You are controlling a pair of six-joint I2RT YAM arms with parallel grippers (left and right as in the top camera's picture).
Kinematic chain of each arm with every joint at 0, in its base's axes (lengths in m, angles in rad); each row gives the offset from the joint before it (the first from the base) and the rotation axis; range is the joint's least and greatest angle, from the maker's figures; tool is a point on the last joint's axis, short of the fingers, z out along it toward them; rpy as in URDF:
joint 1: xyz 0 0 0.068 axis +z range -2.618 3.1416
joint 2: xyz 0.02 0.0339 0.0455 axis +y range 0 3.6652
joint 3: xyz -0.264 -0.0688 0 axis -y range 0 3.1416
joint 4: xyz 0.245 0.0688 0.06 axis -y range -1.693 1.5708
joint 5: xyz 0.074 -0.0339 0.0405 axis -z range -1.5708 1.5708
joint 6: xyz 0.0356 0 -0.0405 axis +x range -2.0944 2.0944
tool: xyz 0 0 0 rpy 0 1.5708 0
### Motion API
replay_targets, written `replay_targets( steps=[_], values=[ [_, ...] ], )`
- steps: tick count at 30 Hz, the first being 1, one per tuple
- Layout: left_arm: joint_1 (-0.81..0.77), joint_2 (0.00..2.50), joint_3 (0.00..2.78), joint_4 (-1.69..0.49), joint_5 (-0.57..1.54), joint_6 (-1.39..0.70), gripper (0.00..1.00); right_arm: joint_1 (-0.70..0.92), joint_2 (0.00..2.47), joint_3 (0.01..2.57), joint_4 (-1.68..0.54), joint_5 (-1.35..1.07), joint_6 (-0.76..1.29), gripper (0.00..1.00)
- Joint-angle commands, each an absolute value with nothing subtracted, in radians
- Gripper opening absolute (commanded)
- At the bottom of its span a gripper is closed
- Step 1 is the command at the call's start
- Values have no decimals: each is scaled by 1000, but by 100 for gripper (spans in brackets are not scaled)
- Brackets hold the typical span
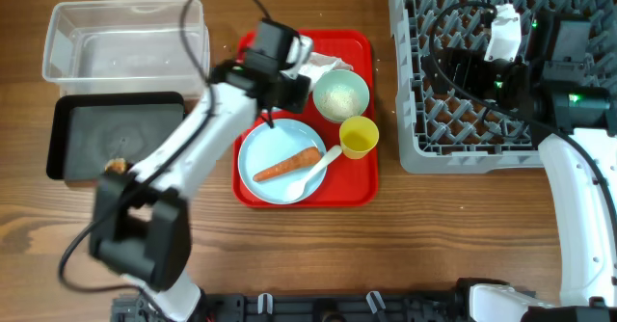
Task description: Sort waste into correct bins and load items into the dishwasher rack
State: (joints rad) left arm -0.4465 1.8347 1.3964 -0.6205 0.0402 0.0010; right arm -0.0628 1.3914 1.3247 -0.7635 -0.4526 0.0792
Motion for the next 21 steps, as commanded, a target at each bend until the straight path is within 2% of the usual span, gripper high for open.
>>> replay_targets(
  steps=[1,3,9,12,13,17,21],
  values=[
    [-461,1921,1398,-586,-107,-13,4,-59,1404,1346,-765,-460,88,97],
    [-461,1938,1398,-582,-107,-13,4,-59,1404,1346,-766,-460,89,97],
    [-460,1964,1398,-569,-107,-13,44,-59,1404,1346,-768,-460,88,97],
    [-460,1964,1398,-550,-107,-13,59,-59,1404,1346,-768,-460,88,97],
    [-460,1964,1398,-545,-107,-13,68,-59,1404,1346,-768,-460,85,97],
    [-463,1959,1404,-534,-100,-17,79,-59,1404,1346,-768,-460,81,97],
    [-474,1929,1428,-535,-25,-17,85,-59,1404,1346,-768,-460,81,97]
  ],
)
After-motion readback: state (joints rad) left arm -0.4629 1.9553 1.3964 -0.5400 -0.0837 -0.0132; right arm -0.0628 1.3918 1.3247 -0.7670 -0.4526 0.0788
